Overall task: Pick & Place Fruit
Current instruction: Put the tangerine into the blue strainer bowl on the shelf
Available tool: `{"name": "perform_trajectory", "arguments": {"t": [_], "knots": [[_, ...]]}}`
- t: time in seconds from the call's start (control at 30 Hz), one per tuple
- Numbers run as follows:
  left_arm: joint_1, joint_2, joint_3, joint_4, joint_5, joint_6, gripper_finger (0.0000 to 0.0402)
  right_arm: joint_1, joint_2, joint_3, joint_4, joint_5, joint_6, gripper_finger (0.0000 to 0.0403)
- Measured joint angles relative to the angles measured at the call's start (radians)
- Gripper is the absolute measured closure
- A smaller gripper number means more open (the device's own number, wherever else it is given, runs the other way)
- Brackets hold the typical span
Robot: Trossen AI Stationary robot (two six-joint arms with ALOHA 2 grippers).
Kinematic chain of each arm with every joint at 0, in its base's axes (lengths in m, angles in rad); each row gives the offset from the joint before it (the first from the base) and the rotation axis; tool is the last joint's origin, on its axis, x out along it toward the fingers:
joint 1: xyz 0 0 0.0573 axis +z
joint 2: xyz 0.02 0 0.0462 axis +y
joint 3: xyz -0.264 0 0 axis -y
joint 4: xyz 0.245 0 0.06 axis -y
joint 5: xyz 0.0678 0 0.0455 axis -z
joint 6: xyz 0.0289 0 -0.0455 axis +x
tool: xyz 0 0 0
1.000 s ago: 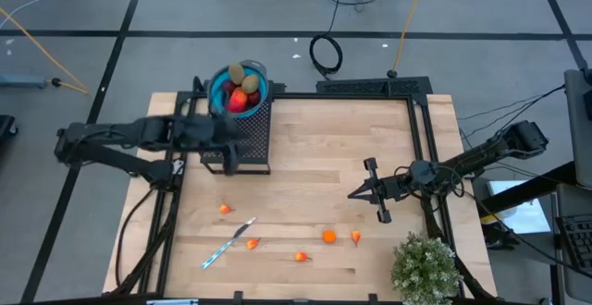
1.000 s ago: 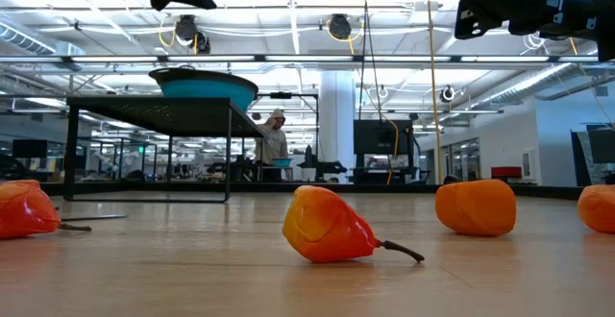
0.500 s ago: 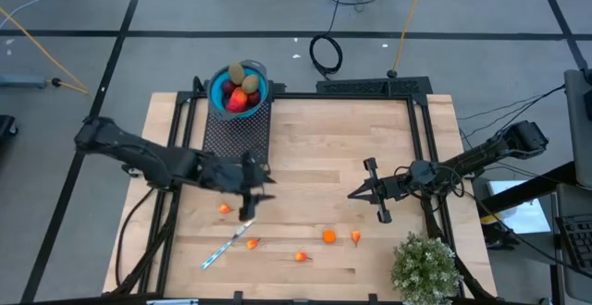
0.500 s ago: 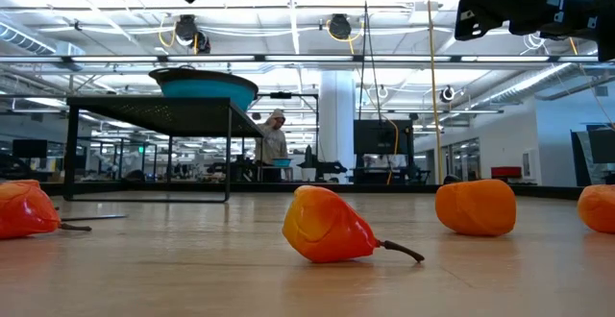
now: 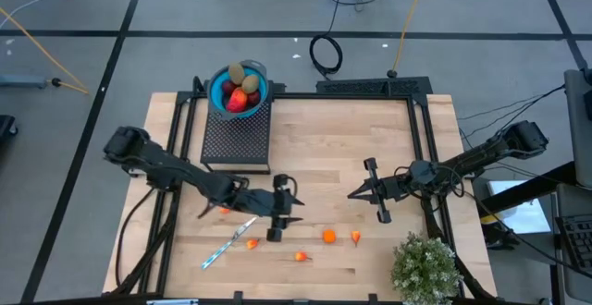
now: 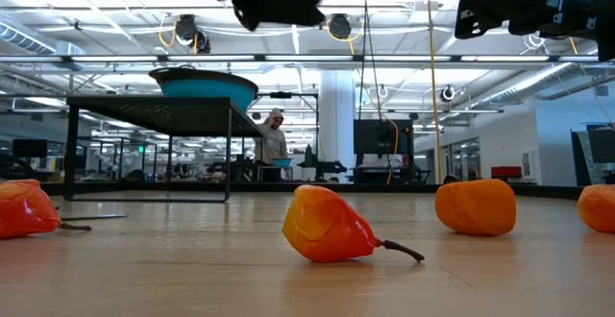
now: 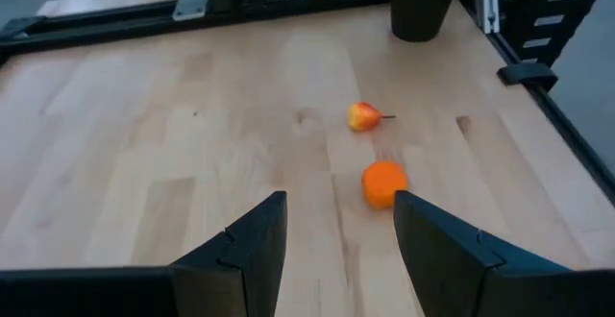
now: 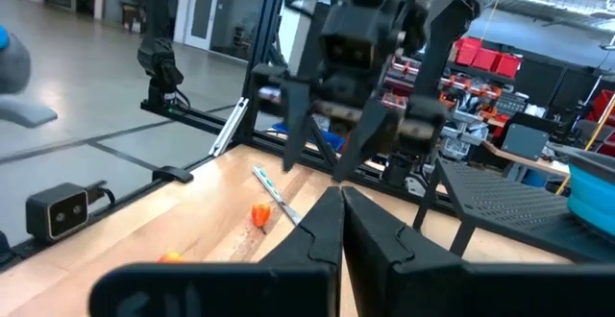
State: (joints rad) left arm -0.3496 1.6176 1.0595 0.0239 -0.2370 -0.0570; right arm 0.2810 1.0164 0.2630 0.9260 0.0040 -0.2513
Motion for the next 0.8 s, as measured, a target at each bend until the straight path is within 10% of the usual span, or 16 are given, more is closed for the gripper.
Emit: {"name": "perform_trajectory", "arguments": {"t": [0.6,0.8], "knots": [[-0.021,0.224,0.000,0.212,-0.033,-0.061,0.0213,-0.008,-0.179,-0.116,-0.055,0.014,0.042,0.0403],[-0.021,0.225,0.039,0.207,-0.053,-0.072,0.0213,-0.088,-0.339,-0.179,-0.074,-0.210,0.094,0.0403]]}}
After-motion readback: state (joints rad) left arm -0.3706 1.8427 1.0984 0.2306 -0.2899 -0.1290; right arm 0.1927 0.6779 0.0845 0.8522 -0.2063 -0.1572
